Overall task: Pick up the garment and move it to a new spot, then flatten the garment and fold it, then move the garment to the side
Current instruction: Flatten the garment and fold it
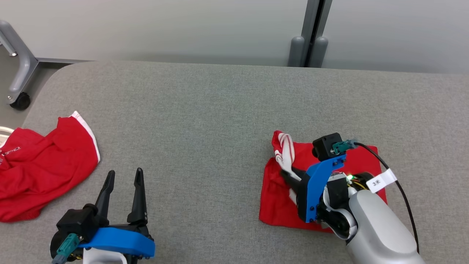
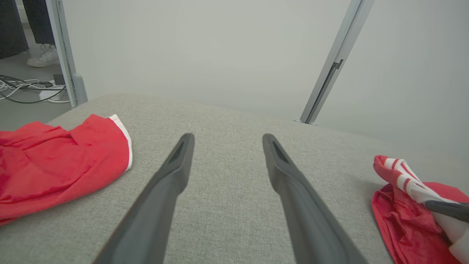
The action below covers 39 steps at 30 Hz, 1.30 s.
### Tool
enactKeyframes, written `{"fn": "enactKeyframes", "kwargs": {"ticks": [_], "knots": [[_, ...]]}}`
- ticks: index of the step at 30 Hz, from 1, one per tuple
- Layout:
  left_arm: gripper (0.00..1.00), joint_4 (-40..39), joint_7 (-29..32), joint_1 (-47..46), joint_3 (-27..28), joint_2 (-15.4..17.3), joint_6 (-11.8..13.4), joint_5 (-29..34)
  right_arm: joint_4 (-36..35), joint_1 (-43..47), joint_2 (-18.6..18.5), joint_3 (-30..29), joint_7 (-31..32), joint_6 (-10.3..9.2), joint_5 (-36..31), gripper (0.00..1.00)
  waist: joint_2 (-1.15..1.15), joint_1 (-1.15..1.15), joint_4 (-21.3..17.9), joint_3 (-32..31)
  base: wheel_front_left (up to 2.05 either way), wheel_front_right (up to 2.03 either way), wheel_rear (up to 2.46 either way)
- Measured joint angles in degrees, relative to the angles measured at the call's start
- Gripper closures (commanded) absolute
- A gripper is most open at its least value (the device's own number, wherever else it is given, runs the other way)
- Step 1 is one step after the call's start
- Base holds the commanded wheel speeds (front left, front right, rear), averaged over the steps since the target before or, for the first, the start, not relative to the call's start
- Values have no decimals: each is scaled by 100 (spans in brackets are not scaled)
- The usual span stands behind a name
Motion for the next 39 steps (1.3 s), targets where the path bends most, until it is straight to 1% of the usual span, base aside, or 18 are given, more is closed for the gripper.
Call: {"fn": "enactKeyframes", "kwargs": {"ticks": [1, 2, 3, 4, 7, 10, 12, 14, 16, 19, 22, 25, 28, 31, 34, 39], "knots": [[0, 9, -12, -4, 0, 1, 1, -4, 27, -21, -4, 69, -55, -1, 174, 0, 0, 0, 5, 5, 0, 0, 0], [0, 14, -25, -9, 2, 0, 1, -7, 11, -30, -5, 131, -97, -1, 586, 0, 0, 0, 10, 10, 0, 0, 0], [0, 29, -27, -16, 0, 7, 1, -5, -41, -31, 0, 203, -145, -1, 1133, 0, 0, 0, 10, 10, 0, 0, 0], [0, 41, -36, -23, 3, 12, 1, -5, -104, -41, 1, 285, -213, 0, 1435, 0, 0, 0, 4, 11, 0, 0, 0], [0, 56, -52, -25, 36, 47, 3, -8, -335, -197, 5, 396, -455, 0, 1717, 0, 0, 0, -44, 5, 0, 0, 0], [0, 55, -78, -23, 80, 80, 21, -41, -638, -218, 5, 277, -679, 0, 1807, 0, 0, 0, -106, -22, 0, 0, 0], [0, 46, -92, -16, 113, 96, 43, -49, -866, -179, -24, 120, -792, 0, 1648, 0, 0, 0, -154, -47, 0, 0, 0], [0, 30, -97, 18, 141, 105, 62, -55, -1103, -43, -170, -129, -922, 0, 1434, 0, 0, 0, -198, -77, 0, 0, 0], [0, 14, -102, 70, 170, 121, 87, -92, -1317, 199, -367, -400, -1022, -1, 1149, 0, 0, 0, -246, -103, 0, 0, 0], [0, -25, -130, 92, 193, 127, 97, -91, -1630, 615, -556, -826, -1234, 0, 735, 0, 0, 0, -301, -140, 0, 0, 0], [0, -51, -145, 126, 203, 137, 114, -90, -1890, 1060, -613, -1269, -1513, -1, 359, 0, 0, 0, -342, -188, 0, 0, 0], [0, -69, -151, 171, 205, 133, 138, -90, -2154, 1508, -602, -1663, -1829, -1, -20, 0, 0, 0, -386, -242, 0, 0, 0], [0, -76, -152, 220, 196, 141, 147, -75, -2448, 1790, -502, -1862, -2130, -1, -261, 0, 0, 0, -446, -306, 0, 0, 0], [0, -93, -159, 296, 197, 167, 189, -38, -2700, 2055, -425, -1916, -2330, 0, -493, 0, 0, 0, -513, -407, 0, 0, 0], [0, -102, -170, 406, 199, 185, 204, -32, -2769, 2233, -392, -1992, -2493, 0, -549, 0, 0, 0, -581, -534, 0, 0, 0], [0, -148, -171, 591, 200, 207, 250, -32, -2843, 2568, -241, -2130, -2520, 0, -723, 0, -1, -1, -686, -732, 0, 0, 0]]}}
